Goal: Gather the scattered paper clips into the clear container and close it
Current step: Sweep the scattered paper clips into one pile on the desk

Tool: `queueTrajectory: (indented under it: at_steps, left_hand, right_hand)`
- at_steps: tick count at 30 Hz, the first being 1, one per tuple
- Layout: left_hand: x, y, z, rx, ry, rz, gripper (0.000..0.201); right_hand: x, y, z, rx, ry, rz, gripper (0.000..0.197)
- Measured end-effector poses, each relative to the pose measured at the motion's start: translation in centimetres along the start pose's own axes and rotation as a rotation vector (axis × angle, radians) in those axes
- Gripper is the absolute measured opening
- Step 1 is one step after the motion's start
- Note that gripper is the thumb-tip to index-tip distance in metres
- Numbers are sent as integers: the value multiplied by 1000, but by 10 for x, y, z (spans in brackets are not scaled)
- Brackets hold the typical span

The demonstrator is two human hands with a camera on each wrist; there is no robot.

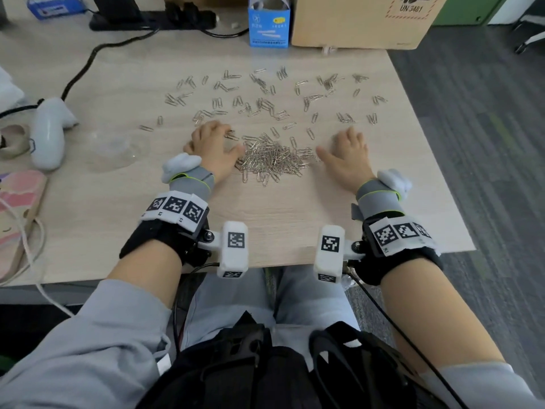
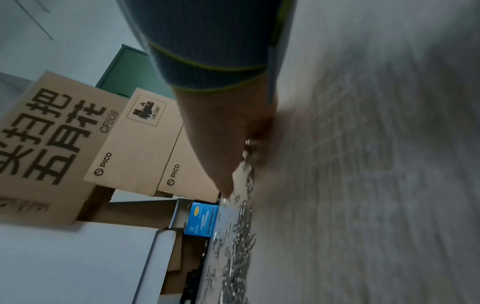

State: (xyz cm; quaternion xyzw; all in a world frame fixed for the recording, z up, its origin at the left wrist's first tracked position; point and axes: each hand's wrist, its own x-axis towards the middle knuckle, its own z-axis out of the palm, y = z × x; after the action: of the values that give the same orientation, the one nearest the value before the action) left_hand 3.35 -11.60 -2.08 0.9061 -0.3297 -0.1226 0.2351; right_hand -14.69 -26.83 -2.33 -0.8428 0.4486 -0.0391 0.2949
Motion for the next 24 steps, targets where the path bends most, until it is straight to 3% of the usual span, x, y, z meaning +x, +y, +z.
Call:
queueTrajectory:
  at_steps: [3, 8, 12, 16, 18, 24]
  left_hand:
    - [2, 4, 1, -25, 11, 7, 45]
    - [16, 1, -10, -72, 33, 114, 39]
    - [34, -23, -27, 21, 166, -15, 48]
    - [38, -45, -31, 133, 78, -275, 67]
    - [39, -49, -27, 168, 7, -322, 71]
    - [35, -19, -11, 143, -147, -100, 69]
  right_hand:
    - [-4, -16, 4, 13, -137, -146, 58]
    - [-1, -41, 4, 225, -134, -173, 63]
    - [6, -48, 5, 269, -122, -128, 65]
    - [7, -51, 12, 175, -165, -136, 68]
    - [6, -53, 12, 151, -175, -147, 69]
    - [10, -55, 13, 137, -189, -160, 70]
